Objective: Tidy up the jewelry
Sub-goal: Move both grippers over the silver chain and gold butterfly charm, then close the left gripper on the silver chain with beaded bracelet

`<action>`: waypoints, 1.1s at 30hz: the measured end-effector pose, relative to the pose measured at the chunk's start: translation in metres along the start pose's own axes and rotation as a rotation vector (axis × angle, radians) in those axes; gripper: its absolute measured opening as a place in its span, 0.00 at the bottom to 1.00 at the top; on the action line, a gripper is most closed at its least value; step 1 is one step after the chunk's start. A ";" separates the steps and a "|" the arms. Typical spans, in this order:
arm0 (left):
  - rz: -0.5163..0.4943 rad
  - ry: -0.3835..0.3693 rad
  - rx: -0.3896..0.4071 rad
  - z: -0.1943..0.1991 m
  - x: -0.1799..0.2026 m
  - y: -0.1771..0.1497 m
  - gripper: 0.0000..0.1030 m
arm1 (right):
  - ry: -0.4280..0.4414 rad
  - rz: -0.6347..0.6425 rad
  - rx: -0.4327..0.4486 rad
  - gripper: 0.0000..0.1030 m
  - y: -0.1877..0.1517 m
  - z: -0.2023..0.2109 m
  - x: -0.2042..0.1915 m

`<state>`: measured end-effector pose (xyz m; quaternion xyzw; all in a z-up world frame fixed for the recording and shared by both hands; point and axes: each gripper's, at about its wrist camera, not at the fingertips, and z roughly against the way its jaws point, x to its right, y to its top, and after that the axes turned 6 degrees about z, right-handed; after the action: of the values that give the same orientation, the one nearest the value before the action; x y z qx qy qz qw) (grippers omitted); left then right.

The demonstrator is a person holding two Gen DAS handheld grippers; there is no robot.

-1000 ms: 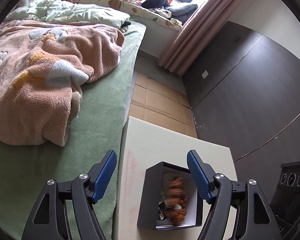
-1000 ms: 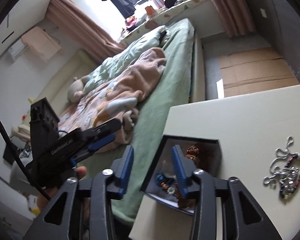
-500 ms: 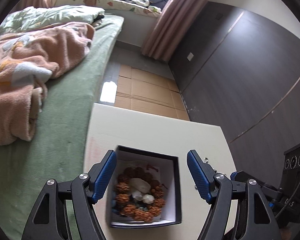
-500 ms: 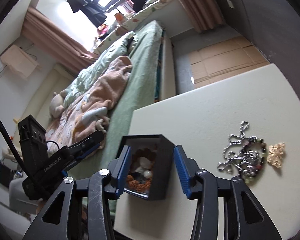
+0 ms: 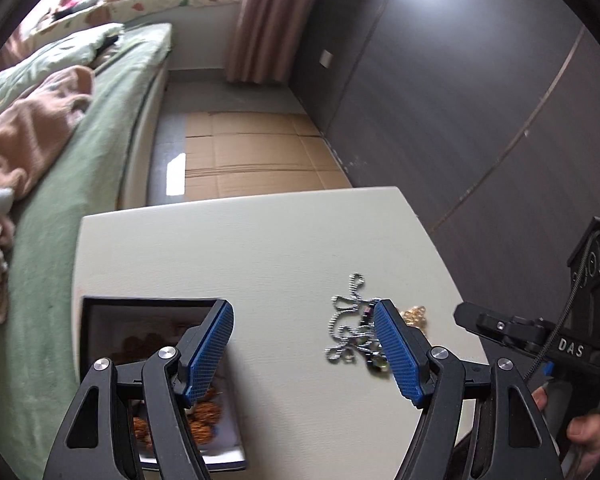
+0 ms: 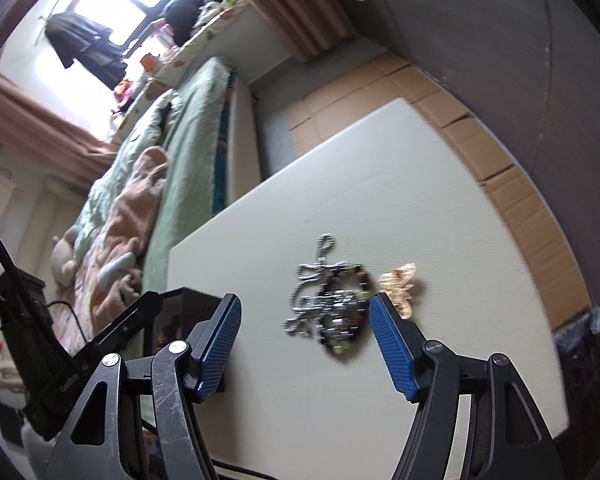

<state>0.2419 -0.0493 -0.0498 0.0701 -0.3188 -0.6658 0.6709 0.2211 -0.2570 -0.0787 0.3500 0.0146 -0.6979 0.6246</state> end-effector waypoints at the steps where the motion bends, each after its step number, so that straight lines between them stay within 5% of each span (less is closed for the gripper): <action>1: -0.013 -0.002 -0.011 -0.003 0.008 0.000 0.71 | -0.005 -0.019 -0.004 0.65 0.001 0.000 0.006; 13: -0.106 0.022 -0.123 -0.044 0.052 -0.002 0.57 | -0.005 -0.112 0.009 0.65 0.004 0.017 0.039; 18: -0.100 -0.042 -0.193 -0.066 0.057 -0.011 0.31 | -0.014 -0.144 0.015 0.65 0.005 0.019 0.050; 24: -0.102 -0.047 -0.250 -0.090 0.060 -0.023 0.30 | -0.026 -0.173 -0.004 0.65 0.002 0.012 0.058; 28: -0.114 -0.037 -0.284 -0.102 0.062 -0.030 0.20 | -0.026 -0.192 -0.028 0.65 0.003 0.005 0.067; 33: -0.149 0.004 -0.248 -0.098 0.064 -0.035 0.19 | -0.022 -0.224 -0.019 0.65 0.005 0.008 0.073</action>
<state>0.2577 -0.1454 -0.1241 0.0116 -0.2266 -0.7478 0.6239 0.2237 -0.3247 -0.1081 0.3325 0.0533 -0.7669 0.5463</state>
